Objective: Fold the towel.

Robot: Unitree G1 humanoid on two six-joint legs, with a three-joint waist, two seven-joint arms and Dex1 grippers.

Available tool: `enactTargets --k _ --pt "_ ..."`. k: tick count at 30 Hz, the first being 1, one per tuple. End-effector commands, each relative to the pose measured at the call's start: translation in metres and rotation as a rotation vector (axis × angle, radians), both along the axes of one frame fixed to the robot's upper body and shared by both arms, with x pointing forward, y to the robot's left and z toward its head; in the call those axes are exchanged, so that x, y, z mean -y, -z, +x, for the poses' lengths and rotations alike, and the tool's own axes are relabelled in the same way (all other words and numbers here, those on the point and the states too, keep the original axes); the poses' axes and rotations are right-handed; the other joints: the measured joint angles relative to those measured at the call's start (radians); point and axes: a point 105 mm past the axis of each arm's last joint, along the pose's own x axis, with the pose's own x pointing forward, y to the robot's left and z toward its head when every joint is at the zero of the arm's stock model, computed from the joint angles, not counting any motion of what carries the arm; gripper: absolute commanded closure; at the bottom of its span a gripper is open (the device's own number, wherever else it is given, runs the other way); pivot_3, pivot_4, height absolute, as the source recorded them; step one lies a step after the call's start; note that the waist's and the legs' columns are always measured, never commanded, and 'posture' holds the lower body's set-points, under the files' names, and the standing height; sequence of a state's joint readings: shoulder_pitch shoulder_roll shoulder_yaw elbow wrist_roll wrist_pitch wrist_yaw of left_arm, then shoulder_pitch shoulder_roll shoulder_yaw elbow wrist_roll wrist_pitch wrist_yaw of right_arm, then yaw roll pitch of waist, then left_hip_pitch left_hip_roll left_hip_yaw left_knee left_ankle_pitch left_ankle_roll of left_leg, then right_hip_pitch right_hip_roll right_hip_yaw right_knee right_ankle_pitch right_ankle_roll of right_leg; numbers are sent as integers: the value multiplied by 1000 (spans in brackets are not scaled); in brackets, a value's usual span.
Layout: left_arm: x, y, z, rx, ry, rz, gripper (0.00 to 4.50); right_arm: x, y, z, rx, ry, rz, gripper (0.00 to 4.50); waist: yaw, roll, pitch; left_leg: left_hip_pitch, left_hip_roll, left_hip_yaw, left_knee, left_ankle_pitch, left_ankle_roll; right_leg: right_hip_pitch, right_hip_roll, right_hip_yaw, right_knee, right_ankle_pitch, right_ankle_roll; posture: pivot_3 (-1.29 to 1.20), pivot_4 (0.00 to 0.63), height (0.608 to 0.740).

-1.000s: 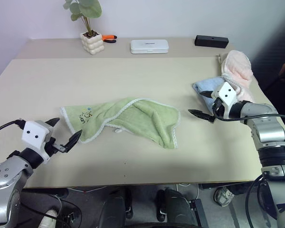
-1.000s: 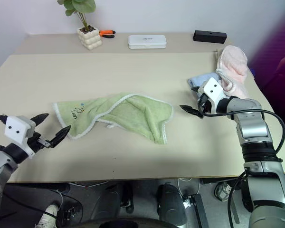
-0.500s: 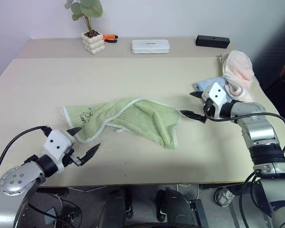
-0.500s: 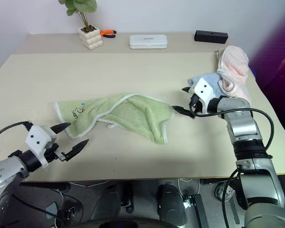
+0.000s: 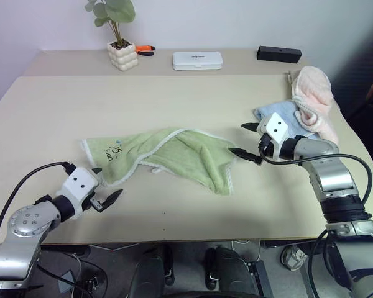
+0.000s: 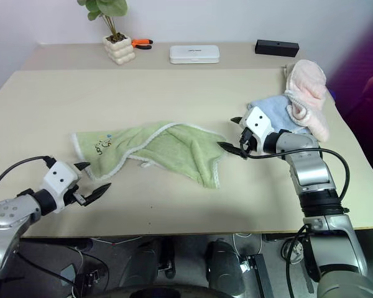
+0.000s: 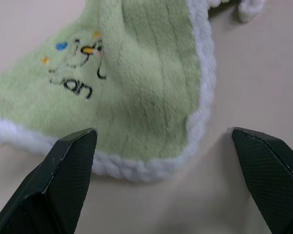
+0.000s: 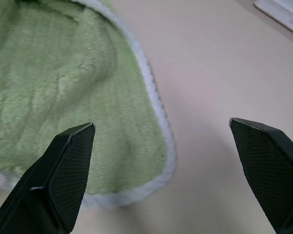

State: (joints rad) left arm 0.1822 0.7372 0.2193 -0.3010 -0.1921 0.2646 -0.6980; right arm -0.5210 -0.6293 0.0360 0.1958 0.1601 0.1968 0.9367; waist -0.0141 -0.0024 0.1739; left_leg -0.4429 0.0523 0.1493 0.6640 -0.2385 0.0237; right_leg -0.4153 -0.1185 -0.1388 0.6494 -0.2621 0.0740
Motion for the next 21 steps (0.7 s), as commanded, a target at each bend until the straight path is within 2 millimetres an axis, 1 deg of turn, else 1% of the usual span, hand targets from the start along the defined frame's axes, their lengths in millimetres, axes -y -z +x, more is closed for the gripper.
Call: enactTargets --k 1,5,8,10,12,15,17,19,21 --pt "-8 -2 2 5 -10 13 848 -3 -18 -3 57 -2 25 0 -1 0 0 0 0 0 0 0 0 0 0 0 0 0 0 0 150 731" --pt "-10 -2 -1 1 -5 9 2816 -1 -18 -5 47 1 29 0 -4 0 0 0 0 0 0 0 0 -1 0 0 1 0 0 0 150 731" --pt "-11 -2 -5 -3 5 22 4375 0 -25 -4 5 13 113 0 -3 0 0 0 0 0 0 0 0 -1 0 0 1 0 0 0 150 731" --pt "-13 -2 -7 -4 8 51 4452 0 -24 -2 -54 15 121 0 -4 0 0 0 0 0 0 0 0 -1 0 0 1 0 0 0 150 731" --pt "-14 -4 -8 1 6 50 4452 -1 -17 -2 -92 -1 88 0 -5 0 0 0 0 0 0 0 0 -2 0 1 1 0 0 0 150 731" --pt "-13 -7 -10 10 3 39 4452 -8 -7 1 -194 -1 126 0 -4 0 0 0 1 1 -1 -1 2 -2 0 1 1 0 0 0 150 731" --pt "-14 -8 -11 11 1 39 4452 -9 -1 7 -227 27 132 0 -5 0 0 0 1 1 -1 -2 3 -2 0 1 1 0 0 0 150 731" --pt "-11 -9 -12 15 3 36 4452 -9 7 19 -276 93 139 0 -5 0 0 -1 0 1 -1 -2 3 -3 0 1 1 0 0 0 150 731" --pt "-10 -10 -12 22 1 31 4452 -10 14 27 -313 123 130 0 -6 0 0 -1 0 2 -1 0 1 -3 0 2 1 0 0 0 150 731"
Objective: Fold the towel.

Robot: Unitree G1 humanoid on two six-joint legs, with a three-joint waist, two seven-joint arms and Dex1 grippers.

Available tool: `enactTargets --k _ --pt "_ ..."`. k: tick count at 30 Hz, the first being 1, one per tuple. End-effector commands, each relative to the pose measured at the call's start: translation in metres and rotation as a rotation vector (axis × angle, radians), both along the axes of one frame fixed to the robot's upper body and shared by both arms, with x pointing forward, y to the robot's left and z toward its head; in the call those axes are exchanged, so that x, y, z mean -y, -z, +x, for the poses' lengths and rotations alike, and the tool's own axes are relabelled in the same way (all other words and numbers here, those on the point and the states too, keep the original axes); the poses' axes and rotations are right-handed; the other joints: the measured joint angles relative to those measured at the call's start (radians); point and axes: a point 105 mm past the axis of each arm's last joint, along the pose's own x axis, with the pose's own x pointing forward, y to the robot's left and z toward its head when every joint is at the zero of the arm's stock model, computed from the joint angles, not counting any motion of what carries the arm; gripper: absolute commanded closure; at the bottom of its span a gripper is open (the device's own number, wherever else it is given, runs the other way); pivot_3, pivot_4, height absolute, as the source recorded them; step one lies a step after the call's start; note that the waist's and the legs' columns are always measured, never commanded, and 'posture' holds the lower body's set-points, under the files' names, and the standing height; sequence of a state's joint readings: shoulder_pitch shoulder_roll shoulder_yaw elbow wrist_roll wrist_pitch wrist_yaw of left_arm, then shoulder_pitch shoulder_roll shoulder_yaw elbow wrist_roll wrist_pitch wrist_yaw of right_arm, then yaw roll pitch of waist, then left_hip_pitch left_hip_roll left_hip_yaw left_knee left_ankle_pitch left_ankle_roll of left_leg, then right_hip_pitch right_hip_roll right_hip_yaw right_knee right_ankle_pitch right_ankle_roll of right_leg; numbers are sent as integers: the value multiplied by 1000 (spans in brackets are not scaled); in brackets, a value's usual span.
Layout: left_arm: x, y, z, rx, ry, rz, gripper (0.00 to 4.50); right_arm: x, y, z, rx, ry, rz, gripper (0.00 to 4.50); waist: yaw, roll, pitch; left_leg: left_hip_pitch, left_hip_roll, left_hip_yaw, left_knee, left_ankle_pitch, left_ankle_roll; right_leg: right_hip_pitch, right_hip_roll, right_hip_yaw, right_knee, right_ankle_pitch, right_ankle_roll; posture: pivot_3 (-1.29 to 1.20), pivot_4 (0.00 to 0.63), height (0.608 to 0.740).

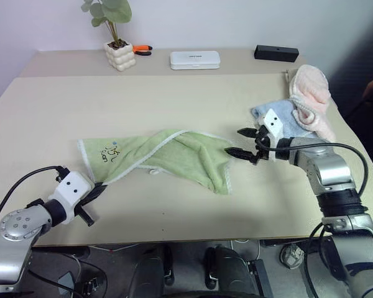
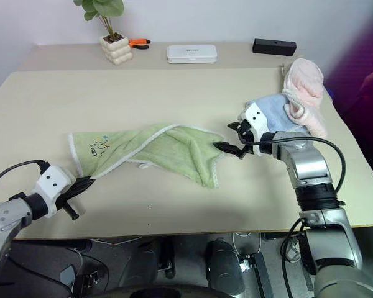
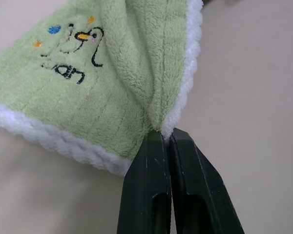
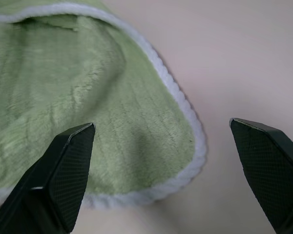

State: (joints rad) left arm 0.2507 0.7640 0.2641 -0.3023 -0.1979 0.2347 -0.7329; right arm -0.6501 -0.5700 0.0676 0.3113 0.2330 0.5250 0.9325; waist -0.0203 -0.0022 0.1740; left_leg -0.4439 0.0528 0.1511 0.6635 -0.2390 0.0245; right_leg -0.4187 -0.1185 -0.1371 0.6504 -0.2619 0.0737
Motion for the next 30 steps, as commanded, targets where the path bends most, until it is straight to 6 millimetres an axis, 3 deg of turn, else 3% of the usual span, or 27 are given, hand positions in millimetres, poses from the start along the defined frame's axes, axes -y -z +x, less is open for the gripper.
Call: enactTargets --k 1,5,7,9,15,21,23,27,30 --pt "1 -14 0 54 -2 0 4452 1 1 12 -25 45 -23 0 1 0 0 0 0 0 0 0 -1 0 0 0 0 0 0 0 150 731" --pt "0 -15 -1 60 -10 -1 4452 0 10 17 -51 42 -65 0 4 0 0 -1 0 2 0 0 0 -1 0 1 0 0 0 0 150 731" --pt "0 -15 -2 62 -15 -2 4500 0 12 18 -52 39 -81 551 2 0 0 -1 0 3 0 0 0 -1 0 1 0 0 0 0 150 731" --pt "-1 -15 -3 62 -18 -3 4500 -1 12 18 -49 35 -84 1357 1 0 0 -1 0 3 0 0 0 -1 0 1 1 0 0 0 150 731" --pt "-3 -14 -6 61 -28 -3 4500 -2 9 18 -38 18 -88 4452 0 0 0 -1 1 4 0 0 0 -2 0 2 1 0 0 0 150 731" --pt "-7 -16 -6 70 -38 5 4500 1 -1 21 18 20 -101 4452 0 0 0 -1 1 4 0 0 0 -2 0 3 1 0 0 0 150 731" --pt "-11 -27 1 116 -53 -10 4500 4 -16 30 104 49 -122 4452 0 0 0 -1 1 5 0 0 0 -3 0 3 1 0 0 0 150 731" --pt "-31 -87 52 407 -173 -4 4500 8 -80 59 405 134 -175 4452 8 2 3 -2 0 6 0 2 -2 -6 0 4 4 0 0 0 150 731" --pt "-48 -154 86 648 -271 -44 4500 8 -143 72 632 206 -167 4452 3 1 4 -3 0 7 1 3 -2 -8 0 6 7 0 0 0 150 731"
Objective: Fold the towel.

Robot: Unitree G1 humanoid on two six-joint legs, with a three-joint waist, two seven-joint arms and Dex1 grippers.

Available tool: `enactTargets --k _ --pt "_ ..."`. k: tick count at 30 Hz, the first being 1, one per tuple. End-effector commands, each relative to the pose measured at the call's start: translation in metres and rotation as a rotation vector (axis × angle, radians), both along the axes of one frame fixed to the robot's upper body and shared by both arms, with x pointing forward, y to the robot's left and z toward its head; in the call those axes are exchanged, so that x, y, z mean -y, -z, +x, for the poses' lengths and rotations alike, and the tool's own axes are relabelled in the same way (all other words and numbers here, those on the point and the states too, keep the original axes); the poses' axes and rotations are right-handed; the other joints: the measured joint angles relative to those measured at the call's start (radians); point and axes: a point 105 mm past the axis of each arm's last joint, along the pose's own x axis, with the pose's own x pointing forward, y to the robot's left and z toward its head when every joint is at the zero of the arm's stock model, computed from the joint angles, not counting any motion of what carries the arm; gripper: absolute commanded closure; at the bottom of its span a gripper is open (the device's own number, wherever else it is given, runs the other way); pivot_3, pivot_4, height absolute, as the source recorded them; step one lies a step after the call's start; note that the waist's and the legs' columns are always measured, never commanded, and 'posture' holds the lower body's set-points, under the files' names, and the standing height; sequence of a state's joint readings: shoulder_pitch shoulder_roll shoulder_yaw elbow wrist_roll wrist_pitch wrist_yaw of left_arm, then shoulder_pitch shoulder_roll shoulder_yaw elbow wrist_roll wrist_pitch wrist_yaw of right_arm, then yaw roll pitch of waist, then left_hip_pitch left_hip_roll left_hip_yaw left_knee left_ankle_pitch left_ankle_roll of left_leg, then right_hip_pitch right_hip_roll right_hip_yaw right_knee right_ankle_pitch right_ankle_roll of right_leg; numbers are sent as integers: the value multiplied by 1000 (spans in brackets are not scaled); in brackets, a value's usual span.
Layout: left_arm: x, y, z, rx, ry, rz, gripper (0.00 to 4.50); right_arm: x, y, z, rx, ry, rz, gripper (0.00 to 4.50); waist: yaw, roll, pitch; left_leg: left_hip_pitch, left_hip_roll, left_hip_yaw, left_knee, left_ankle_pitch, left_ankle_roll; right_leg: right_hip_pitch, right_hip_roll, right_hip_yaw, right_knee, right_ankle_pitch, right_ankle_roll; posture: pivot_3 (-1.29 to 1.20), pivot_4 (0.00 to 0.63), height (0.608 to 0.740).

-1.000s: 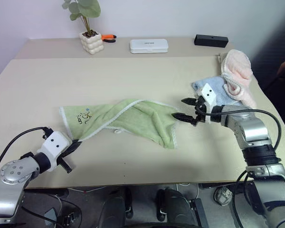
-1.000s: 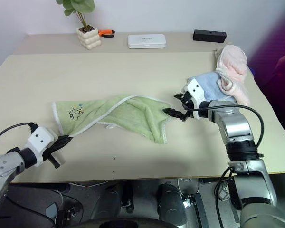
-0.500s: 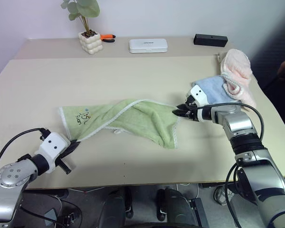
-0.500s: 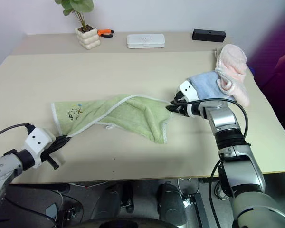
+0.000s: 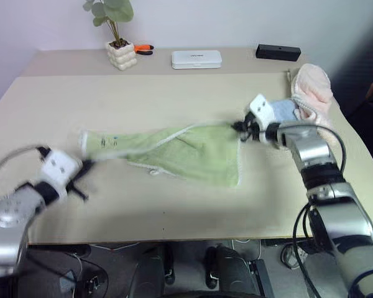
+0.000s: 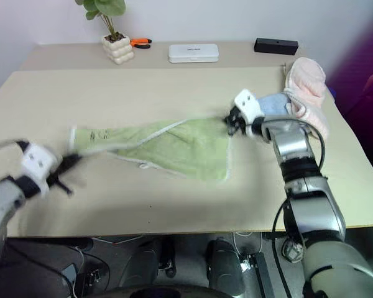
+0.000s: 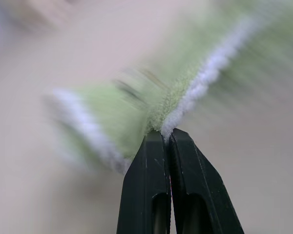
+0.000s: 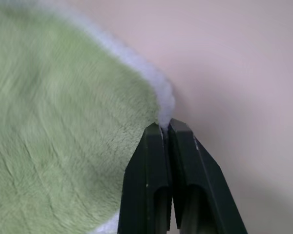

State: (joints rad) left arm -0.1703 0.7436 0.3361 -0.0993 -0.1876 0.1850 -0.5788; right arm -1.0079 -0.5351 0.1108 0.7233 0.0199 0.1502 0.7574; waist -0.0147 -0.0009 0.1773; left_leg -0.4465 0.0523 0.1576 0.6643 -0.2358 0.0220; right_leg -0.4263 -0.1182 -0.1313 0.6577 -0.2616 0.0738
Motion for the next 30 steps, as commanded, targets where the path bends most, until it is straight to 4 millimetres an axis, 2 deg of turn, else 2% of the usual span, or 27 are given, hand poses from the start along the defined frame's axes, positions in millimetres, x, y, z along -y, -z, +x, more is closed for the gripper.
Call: enactTargets --k 1,4,5,7,11,12,14,16,21,23,25,28,30 --pt "-27 -85 21 307 -132 -14 4500 5 -96 9 342 57 44 4452 -4 -1 0 0 0 1 0 0 1 -1 0 1 1 0 0 0 150 731" --pt "-41 -138 21 480 -173 -53 4500 2 -148 3 495 49 102 4452 -12 -1 0 0 -1 5 -2 -1 1 -2 0 3 0 -2 3 0 150 731" --pt "-46 -148 18 510 -176 -60 4500 1 -158 -1 526 31 114 4452 -19 -1 0 0 -1 6 -4 -1 2 -2 0 3 -1 -2 3 0 150 731" --pt "-54 -157 12 535 -177 -73 4500 -2 -168 -7 557 -7 122 4452 -31 -1 0 0 -1 7 -8 -1 2 -2 0 3 -4 -2 4 0 150 731" --pt "-58 -148 -4 490 -124 -102 4500 -10 -161 -17 547 -108 99 4452 -39 -1 0 4 -1 9 -12 0 1 -1 0 4 -7 -3 4 0 150 731" --pt "-58 -131 -12 436 -96 -98 4500 -12 -148 -22 508 -165 78 4452 -40 -1 1 4 -1 9 -12 0 1 -1 0 4 -7 -3 5 0 150 731" --pt "-54 -86 -36 266 -27 -106 4500 -14 -104 -39 352 -302 31 4452 -43 -1 0 4 -1 8 -11 0 1 -1 0 6 -7 -3 5 0 150 731" --pt "-50 -50 -56 107 1 -113 4500 -13 -67 -57 207 -388 -2 4452 -43 -2 0 5 -1 8 -11 -1 2 0 0 6 -7 -3 5 0 150 731" --pt "-45 7 -101 -208 22 -122 4500 2 -7 -101 -88 -486 -55 4452 -26 -1 2 4 0 6 -4 -1 1 -1 0 5 -2 -3 4 0 150 731" --pt "-41 20 -118 -305 43 -130 4500 8 3 -114 -161 -507 -64 4452 -26 -1 2 4 0 5 -3 -3 1 0 -1 5 -2 -3 3 0 150 731" --pt "-40 24 -129 -370 46 -135 4500 13 8 -125 -223 -523 -49 4452 -26 -1 2 4 0 4 -2 -5 0 0 -2 5 -3 -2 2 0 150 731" --pt "-41 23 -133 -385 40 -138 4500 15 11 -135 -267 -547 -50 4452 -24 -1 2 4 2 2 -2 -8 5 -2 -2 4 -6 -3 -3 0 150 731" --pt "-45 20 -127 -363 26 -124 4500 15 11 -127 -238 -513 -50 4452 -25 -1 2 4 2 2 -2 -8 5 -2 -3 4 -6 -3 -3 0 150 731"
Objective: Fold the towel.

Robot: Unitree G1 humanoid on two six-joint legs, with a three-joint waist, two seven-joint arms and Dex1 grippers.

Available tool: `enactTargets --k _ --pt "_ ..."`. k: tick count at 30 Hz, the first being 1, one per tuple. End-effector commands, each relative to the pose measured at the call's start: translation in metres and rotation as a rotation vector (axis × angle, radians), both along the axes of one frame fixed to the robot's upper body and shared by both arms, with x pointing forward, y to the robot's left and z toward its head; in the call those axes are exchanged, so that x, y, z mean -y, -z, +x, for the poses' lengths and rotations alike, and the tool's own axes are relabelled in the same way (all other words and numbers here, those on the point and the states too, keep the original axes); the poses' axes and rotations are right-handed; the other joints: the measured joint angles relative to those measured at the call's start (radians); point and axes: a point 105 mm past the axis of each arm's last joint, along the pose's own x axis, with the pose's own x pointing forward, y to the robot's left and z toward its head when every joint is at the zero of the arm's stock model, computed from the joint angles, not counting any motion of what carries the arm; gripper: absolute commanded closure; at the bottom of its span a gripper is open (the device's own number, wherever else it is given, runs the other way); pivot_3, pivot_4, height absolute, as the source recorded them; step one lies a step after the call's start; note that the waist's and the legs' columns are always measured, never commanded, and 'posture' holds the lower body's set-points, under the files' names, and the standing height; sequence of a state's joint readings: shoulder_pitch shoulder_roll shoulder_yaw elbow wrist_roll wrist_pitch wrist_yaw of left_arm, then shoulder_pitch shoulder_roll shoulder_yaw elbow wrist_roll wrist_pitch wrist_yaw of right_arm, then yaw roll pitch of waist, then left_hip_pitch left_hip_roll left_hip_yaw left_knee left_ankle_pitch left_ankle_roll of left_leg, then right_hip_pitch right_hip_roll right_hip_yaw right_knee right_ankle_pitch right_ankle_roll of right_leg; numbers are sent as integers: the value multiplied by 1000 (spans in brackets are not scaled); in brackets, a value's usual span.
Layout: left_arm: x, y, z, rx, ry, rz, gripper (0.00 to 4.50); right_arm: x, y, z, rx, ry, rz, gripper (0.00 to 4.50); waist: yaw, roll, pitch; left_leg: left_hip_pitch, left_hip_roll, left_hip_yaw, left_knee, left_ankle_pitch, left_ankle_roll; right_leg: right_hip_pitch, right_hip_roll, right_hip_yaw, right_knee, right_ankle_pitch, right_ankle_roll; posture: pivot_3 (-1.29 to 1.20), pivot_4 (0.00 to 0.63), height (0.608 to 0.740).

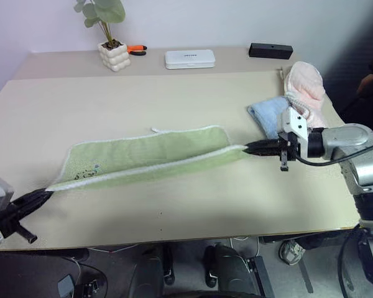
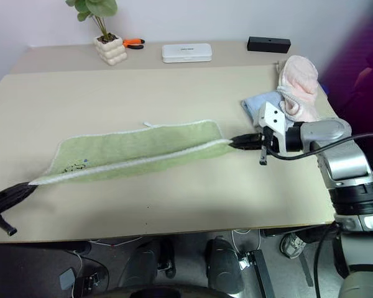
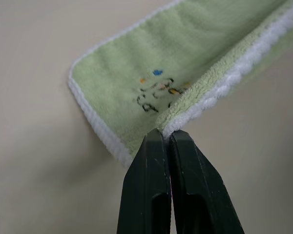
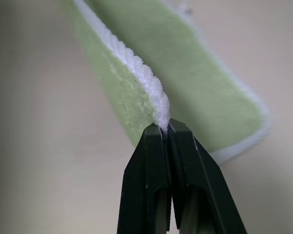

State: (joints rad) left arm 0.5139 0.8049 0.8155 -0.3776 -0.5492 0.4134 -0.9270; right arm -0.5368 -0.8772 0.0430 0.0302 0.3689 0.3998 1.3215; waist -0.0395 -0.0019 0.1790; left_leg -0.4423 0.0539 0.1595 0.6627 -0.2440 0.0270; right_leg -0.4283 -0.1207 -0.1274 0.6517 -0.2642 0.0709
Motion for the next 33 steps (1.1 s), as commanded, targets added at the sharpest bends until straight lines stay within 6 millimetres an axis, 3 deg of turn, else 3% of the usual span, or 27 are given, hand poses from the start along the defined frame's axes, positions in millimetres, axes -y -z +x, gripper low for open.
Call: enactTargets --k 1,5,8,13,22,29,30,32,33 --pt "-7 -17 9 72 -22 49 4500 0 -16 11 104 43 17 4452 0 0 0 0 0 0 0 0 0 0 0 0 0 0 0 0 150 731" --pt "-16 -19 30 120 -51 102 4500 -2 -14 38 200 128 -3 4452 -2 0 -1 -1 0 1 0 0 0 2 1 0 0 1 2 0 150 731" --pt "-25 -9 59 135 -80 132 4500 -8 -4 65 246 197 -25 4452 -3 0 -1 -1 -1 3 0 5 -2 2 2 0 1 2 3 0 150 731" --pt "-30 3 88 138 -85 138 4500 -18 1 86 269 234 -8 4452 -4 0 -1 -2 -1 5 0 5 -2 1 2 1 3 2 4 0 150 731" --pt "-34 10 119 160 -111 121 4500 -27 8 107 279 291 6 4452 -5 0 0 -1 -1 7 1 6 -2 1 2 2 5 2 5 0 150 731" --pt "-32 17 123 144 -121 47 4500 -25 12 110 267 304 6 4452 -5 0 0 -1 -1 7 1 6 -2 0 2 2 6 2 5 0 150 731" --pt "-32 17 123 144 -128 40 4210 -24 12 110 264 307 6 4492 -5 0 0 -1 -1 7 1 6 -2 1 2 2 6 2 5 0 150 731" --pt "-36 16 123 160 -165 46 3665 -21 11 110 270 313 1 3916 -5 0 0 -1 -1 7 1 6 -2 1 2 2 6 2 5 0 150 731" --pt "-38 16 124 168 -183 53 3170 -20 11 110 278 319 -3 3609 -5 0 0 -1 -1 7 1 6 -2 1 2 2 7 2 5 0 150 731"
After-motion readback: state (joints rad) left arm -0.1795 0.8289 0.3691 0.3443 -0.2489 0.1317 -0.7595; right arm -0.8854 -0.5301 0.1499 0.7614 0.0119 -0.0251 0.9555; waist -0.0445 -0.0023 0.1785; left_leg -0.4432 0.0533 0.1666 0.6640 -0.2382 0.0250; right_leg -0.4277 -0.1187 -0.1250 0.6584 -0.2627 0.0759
